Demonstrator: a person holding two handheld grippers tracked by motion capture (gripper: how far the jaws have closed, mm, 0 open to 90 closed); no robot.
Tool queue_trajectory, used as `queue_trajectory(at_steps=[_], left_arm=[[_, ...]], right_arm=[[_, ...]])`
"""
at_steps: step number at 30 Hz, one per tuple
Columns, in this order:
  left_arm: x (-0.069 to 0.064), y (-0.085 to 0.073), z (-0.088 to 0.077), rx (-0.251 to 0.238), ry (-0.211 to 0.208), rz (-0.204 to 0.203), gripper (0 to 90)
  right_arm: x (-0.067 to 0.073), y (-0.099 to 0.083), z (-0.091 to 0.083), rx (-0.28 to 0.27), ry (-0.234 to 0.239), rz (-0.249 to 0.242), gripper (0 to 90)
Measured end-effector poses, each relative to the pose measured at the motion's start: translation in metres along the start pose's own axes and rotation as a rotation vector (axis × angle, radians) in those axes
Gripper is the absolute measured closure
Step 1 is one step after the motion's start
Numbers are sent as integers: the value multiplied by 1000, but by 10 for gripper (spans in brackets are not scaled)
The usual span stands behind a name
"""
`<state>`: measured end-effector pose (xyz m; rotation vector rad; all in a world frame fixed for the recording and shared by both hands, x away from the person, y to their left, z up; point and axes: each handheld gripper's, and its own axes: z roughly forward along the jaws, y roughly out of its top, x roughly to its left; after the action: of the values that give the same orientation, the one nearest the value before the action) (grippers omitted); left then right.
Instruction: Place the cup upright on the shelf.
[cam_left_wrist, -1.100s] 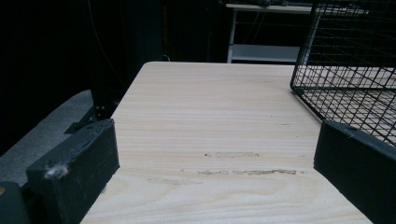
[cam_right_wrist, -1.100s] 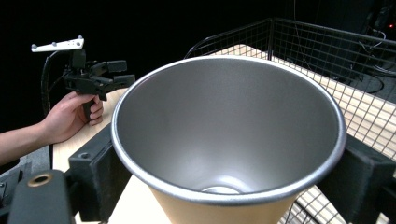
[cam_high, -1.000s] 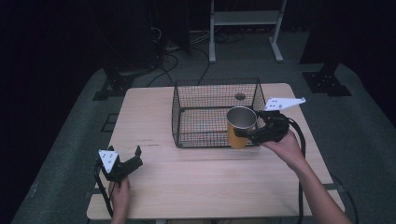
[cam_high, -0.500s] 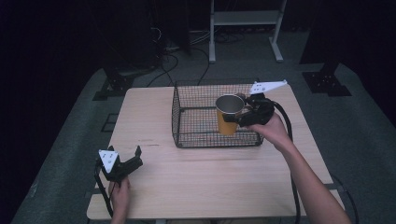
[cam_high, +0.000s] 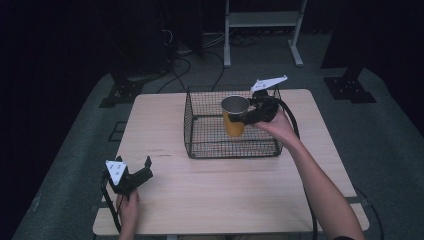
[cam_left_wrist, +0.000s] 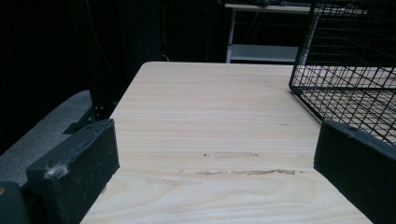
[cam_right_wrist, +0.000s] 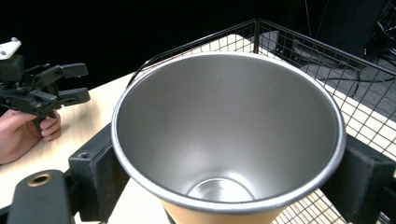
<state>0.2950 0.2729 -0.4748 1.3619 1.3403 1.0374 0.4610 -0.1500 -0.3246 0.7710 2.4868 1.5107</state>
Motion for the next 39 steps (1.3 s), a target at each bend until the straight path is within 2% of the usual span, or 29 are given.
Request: queue_trajectory(at_steps=[5, 7, 13, 20, 30, 39], left_arm=[[0, 0, 0, 0, 0, 1, 0], [0, 0, 0, 0, 0, 1, 0], [0, 0, 0, -2, -1, 2, 0], [0, 0, 0, -2, -3, 3, 0], [0, 0, 0, -1, -5, 8, 0], [0, 0, 0, -1, -6, 8, 0]], right_arm=[[-7, 2, 10, 7, 1, 11, 123], [-15, 3, 17, -4, 2, 21, 122], [-26, 6, 31, 15, 3, 31, 122], [-35, 1, 46, 20, 3, 40, 122], [-48, -9, 61, 31, 3, 64, 123], [-53, -11, 68, 30, -1, 67, 123]])
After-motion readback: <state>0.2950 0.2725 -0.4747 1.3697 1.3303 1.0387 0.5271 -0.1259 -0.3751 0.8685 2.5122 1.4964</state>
